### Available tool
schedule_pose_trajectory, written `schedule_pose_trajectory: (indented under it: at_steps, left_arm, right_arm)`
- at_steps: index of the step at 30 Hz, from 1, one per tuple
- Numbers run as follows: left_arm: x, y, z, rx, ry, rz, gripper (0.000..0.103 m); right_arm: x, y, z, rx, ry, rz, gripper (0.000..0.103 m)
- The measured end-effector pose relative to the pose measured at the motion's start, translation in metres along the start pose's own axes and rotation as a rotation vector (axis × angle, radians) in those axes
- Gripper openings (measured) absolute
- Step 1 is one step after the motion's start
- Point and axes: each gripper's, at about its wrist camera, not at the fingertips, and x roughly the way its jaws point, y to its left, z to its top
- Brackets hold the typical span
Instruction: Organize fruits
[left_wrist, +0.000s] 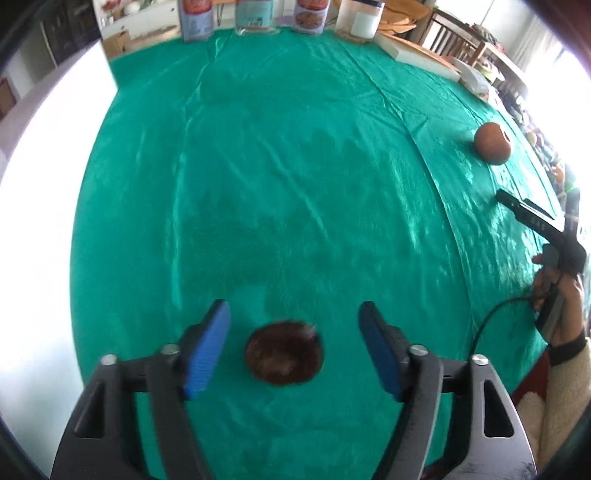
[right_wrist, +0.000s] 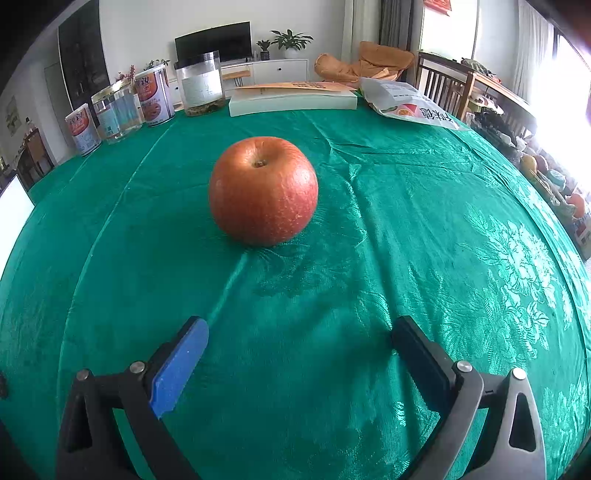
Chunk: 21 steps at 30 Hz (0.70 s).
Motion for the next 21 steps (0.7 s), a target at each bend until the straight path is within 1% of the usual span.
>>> schedule_pose_trajectory:
  at_steps: [2, 3, 4, 6, 8, 9, 10, 12, 15, 16, 18, 19, 21]
  left_arm:
    - [0.009, -0.003, 0.014, 0.012, -0.014, -0.003, 0.077]
    - [0.014, -0.004, 0.023, 0.011, -0.018, -0.008, 0.075]
    - [0.019, -0.006, 0.032, 0.012, -0.024, -0.009, 0.070]
    - [0.016, -0.006, 0.048, 0.007, -0.062, -0.008, 0.067]
    - [0.003, 0.000, 0.055, -0.011, -0.114, -0.014, 0.073]
    - [-0.008, 0.003, 0.053, -0.021, -0.146, -0.028, 0.086]
    - [-0.017, 0.006, 0.048, -0.028, -0.170, -0.026, 0.097]
    - [-0.028, 0.010, 0.031, -0.016, -0.201, -0.018, 0.097]
    - [-0.033, 0.010, -0.013, 0.017, -0.222, -0.003, 0.097]
    - [-0.029, 0.009, -0.032, 0.026, -0.231, 0.009, 0.097]
    - [-0.018, 0.004, -0.055, 0.029, -0.246, 0.032, 0.097]
    - [-0.011, 0.004, -0.065, 0.021, -0.236, 0.052, 0.097]
    - [0.004, 0.002, -0.070, -0.006, -0.220, 0.066, 0.097]
  right_arm:
    - [0.000, 0.000, 0.000, 0.000, 0.000, 0.001, 0.100]
    - [0.000, 0.000, 0.000, 0.000, 0.000, 0.001, 0.100]
    - [0.000, 0.000, 0.000, 0.000, 0.000, 0.000, 0.100]
    - [0.000, 0.000, 0.000, 0.000, 0.000, 0.001, 0.100]
    - [0.000, -0.001, 0.000, 0.003, -0.001, 0.002, 0.100]
    - [0.000, -0.001, 0.000, 0.004, -0.001, 0.003, 0.100]
    - [0.000, -0.002, -0.001, 0.006, -0.002, 0.004, 0.100]
    - [-0.001, -0.002, -0.001, 0.008, -0.002, 0.007, 0.100]
    - [-0.001, -0.002, -0.001, 0.009, -0.003, 0.008, 0.100]
    - [-0.001, -0.002, -0.001, 0.009, -0.002, 0.008, 0.100]
    - [-0.002, -0.003, -0.001, 0.010, -0.004, 0.009, 0.100]
    - [-0.003, -0.004, -0.001, 0.018, -0.010, 0.015, 0.100]
    - [-0.009, -0.011, -0.002, 0.057, -0.046, 0.050, 0.100]
